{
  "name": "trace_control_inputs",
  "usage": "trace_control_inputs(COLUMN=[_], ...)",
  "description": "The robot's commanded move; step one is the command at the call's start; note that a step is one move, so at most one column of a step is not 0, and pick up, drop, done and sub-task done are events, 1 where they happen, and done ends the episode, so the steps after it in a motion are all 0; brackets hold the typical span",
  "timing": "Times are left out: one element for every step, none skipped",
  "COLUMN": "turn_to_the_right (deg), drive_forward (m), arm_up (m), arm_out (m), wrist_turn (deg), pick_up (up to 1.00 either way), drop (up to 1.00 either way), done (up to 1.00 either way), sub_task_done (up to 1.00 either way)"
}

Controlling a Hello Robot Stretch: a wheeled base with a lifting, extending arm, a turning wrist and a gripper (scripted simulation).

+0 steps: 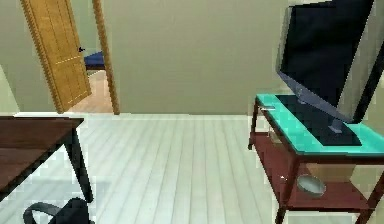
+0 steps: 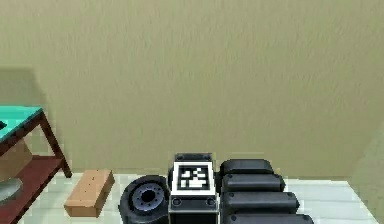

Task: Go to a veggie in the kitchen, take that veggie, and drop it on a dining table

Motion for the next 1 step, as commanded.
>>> trace_control_inputs(turn_to_the_right=[3.0], drive_forward=[0.00], arm_up=[0.00], arm_out=[0.00], wrist_turn=[0.0], pick_up=[0.00], drop=[0.00], done=[0.00], sub_task_done=[0.00])
